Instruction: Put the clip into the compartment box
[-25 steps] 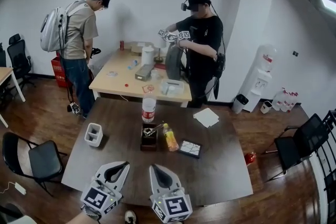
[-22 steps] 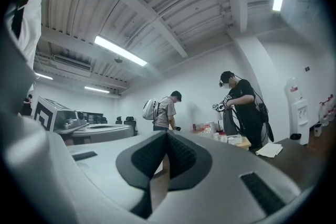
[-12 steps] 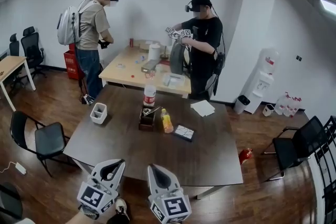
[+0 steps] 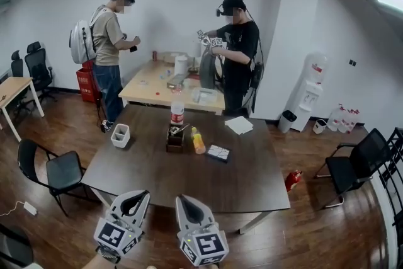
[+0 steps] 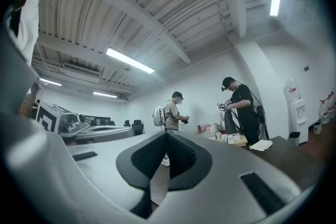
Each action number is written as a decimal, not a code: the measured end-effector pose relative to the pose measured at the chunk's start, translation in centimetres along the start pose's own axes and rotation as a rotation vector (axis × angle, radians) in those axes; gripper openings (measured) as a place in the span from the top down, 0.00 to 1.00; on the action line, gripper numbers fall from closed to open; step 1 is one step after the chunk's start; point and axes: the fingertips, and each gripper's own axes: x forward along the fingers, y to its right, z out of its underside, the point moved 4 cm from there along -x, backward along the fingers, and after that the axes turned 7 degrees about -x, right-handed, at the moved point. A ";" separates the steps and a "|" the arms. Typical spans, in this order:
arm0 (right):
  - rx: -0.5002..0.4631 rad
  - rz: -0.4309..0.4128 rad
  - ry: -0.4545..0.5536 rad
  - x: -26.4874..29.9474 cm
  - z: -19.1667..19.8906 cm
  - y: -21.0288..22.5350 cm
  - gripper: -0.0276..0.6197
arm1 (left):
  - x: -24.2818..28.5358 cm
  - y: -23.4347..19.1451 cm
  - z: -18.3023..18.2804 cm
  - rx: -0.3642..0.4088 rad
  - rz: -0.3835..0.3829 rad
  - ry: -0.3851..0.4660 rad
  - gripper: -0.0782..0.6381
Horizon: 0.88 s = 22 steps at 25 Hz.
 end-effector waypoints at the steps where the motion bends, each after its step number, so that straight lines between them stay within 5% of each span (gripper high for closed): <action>1: 0.000 -0.001 0.005 0.0 0.0 -0.3 0.97 | -0.1 -0.1 -0.1 -0.001 0.003 0.000 0.89; 22: -0.054 0.028 0.018 0.7 -1.0 -3.1 0.97 | -1.2 -0.9 -0.9 -0.002 0.055 0.015 0.89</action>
